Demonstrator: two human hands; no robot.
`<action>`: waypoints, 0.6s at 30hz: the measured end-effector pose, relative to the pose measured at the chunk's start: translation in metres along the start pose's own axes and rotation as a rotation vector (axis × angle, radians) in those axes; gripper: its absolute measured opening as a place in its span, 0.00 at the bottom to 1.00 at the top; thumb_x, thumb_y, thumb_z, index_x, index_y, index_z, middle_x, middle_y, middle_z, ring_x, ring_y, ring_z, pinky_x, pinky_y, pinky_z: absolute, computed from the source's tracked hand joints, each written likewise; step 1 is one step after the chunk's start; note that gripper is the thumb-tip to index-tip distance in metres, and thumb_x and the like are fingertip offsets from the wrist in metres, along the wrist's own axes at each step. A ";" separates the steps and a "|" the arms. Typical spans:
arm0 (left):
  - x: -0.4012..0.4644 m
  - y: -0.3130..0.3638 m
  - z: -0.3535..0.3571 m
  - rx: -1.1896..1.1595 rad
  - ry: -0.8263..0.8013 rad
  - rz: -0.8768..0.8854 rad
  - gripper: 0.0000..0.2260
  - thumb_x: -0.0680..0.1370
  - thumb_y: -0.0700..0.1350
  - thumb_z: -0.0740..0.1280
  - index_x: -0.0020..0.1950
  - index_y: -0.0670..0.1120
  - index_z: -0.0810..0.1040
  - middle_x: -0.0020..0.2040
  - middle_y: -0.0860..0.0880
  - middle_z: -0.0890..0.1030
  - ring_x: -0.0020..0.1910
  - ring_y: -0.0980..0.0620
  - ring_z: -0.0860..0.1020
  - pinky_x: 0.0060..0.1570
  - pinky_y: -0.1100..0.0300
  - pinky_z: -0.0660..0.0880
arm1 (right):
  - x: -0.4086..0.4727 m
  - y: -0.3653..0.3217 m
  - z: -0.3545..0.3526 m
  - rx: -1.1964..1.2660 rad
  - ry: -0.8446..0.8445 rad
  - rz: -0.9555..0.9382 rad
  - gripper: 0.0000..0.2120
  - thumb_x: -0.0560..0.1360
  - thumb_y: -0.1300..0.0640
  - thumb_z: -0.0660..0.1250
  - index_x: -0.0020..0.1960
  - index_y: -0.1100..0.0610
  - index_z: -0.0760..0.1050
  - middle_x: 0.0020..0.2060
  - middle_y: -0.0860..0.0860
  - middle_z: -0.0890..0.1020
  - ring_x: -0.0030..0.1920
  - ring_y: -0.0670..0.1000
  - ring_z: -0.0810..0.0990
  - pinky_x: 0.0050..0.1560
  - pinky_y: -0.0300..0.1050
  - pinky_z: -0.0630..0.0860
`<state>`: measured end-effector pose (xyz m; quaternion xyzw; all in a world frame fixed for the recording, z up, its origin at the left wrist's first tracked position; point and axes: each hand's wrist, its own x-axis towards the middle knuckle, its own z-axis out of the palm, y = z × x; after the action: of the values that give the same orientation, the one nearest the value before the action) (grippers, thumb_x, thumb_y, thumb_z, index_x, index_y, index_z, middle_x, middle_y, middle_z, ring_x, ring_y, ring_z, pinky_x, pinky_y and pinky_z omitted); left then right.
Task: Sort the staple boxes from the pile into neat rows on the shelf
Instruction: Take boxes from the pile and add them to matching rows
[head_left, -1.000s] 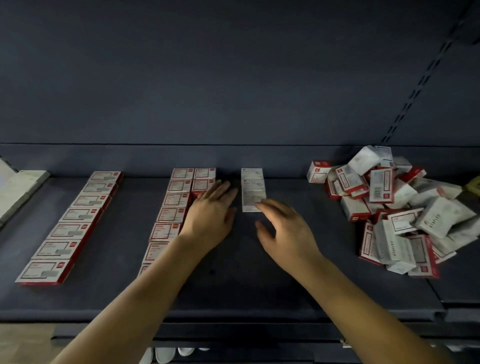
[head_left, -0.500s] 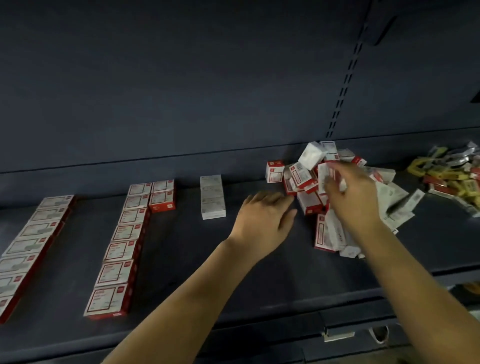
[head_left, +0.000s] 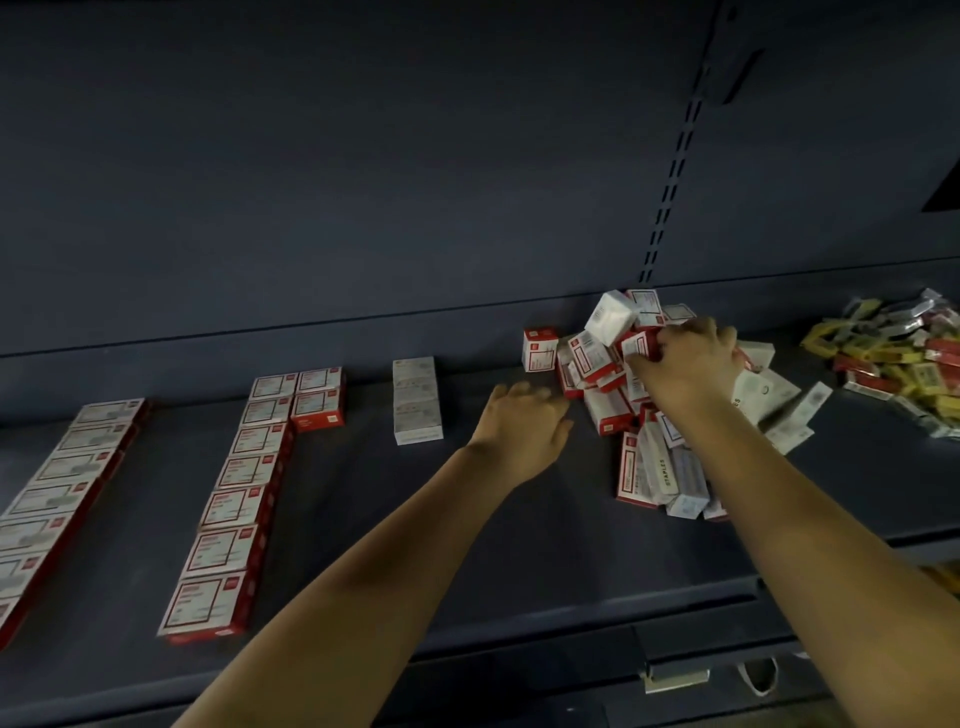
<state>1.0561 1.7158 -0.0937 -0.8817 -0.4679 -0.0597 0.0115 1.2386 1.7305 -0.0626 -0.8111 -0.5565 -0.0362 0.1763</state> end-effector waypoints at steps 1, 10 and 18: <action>-0.002 0.000 0.000 -0.005 0.008 -0.003 0.16 0.81 0.50 0.54 0.64 0.45 0.73 0.59 0.47 0.76 0.60 0.47 0.72 0.63 0.52 0.65 | -0.001 0.000 0.000 0.022 0.011 -0.005 0.17 0.73 0.47 0.66 0.54 0.58 0.79 0.60 0.58 0.71 0.63 0.62 0.64 0.63 0.56 0.62; -0.022 -0.005 -0.006 -0.096 0.035 -0.041 0.16 0.81 0.49 0.55 0.67 0.46 0.71 0.60 0.48 0.76 0.61 0.49 0.71 0.64 0.53 0.65 | -0.012 -0.012 0.000 0.281 0.112 -0.209 0.10 0.72 0.51 0.69 0.49 0.56 0.80 0.48 0.52 0.81 0.53 0.56 0.76 0.52 0.54 0.74; -0.087 -0.028 -0.012 -0.782 0.350 -0.291 0.13 0.78 0.42 0.65 0.63 0.46 0.77 0.56 0.50 0.80 0.56 0.57 0.77 0.57 0.69 0.72 | -0.065 -0.043 -0.037 0.952 -0.119 -0.301 0.14 0.74 0.58 0.68 0.59 0.52 0.76 0.44 0.41 0.80 0.42 0.34 0.78 0.47 0.30 0.74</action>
<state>0.9833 1.6588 -0.0933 -0.7213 -0.5204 -0.3814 -0.2519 1.1795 1.6743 -0.0340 -0.5522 -0.6312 0.2431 0.4874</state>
